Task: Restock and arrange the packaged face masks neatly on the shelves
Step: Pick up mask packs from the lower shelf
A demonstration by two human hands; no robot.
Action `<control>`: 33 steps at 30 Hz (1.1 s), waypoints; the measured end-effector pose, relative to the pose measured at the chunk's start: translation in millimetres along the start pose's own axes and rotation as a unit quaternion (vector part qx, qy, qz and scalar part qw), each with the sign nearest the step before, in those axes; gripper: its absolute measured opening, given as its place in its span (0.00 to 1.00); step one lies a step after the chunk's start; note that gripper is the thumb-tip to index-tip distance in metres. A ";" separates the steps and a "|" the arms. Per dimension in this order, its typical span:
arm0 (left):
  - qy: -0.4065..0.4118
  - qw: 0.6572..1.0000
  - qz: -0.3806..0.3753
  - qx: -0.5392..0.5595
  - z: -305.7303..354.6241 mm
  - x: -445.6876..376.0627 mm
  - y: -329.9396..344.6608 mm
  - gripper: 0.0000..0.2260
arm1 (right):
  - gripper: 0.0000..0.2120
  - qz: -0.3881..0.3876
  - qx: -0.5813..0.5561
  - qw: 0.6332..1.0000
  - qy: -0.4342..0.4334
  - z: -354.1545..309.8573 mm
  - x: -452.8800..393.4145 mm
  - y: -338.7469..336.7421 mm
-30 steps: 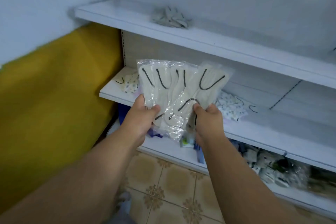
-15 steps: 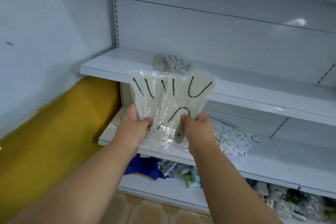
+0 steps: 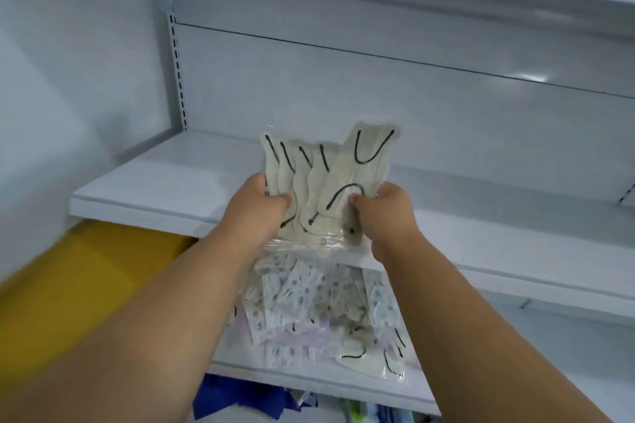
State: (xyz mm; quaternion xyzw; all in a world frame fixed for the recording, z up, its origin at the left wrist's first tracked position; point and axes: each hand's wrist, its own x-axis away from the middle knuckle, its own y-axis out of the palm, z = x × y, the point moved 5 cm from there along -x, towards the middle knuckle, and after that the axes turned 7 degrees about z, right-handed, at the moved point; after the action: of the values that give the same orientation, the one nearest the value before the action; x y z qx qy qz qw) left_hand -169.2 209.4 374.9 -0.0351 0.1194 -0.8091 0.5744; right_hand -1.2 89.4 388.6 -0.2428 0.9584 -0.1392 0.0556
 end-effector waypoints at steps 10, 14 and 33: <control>0.069 0.955 -0.086 -0.274 12.1 -141.2 50.3 0.12 | 0.03 -0.011 0.108 0.993 0.055 -2.0 -131.7 56.9; 0.075 0.931 -0.135 -0.330 -5.2 -174.1 58.0 0.26 | 0.02 0.005 0.221 0.975 0.010 -2.9 -153.6 74.7; 0.385 0.853 -0.064 -0.347 8.9 -124.1 58.2 0.14 | 0.15 0.075 0.442 0.868 -0.216 -19.5 -95.2 68.7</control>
State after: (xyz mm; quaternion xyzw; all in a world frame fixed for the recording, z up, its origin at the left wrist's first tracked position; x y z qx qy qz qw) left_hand -71.9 306.3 380.0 0.0746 0.6011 -0.6992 0.3798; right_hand 47.9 197.8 390.7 -0.1444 0.7762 -0.4873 0.3732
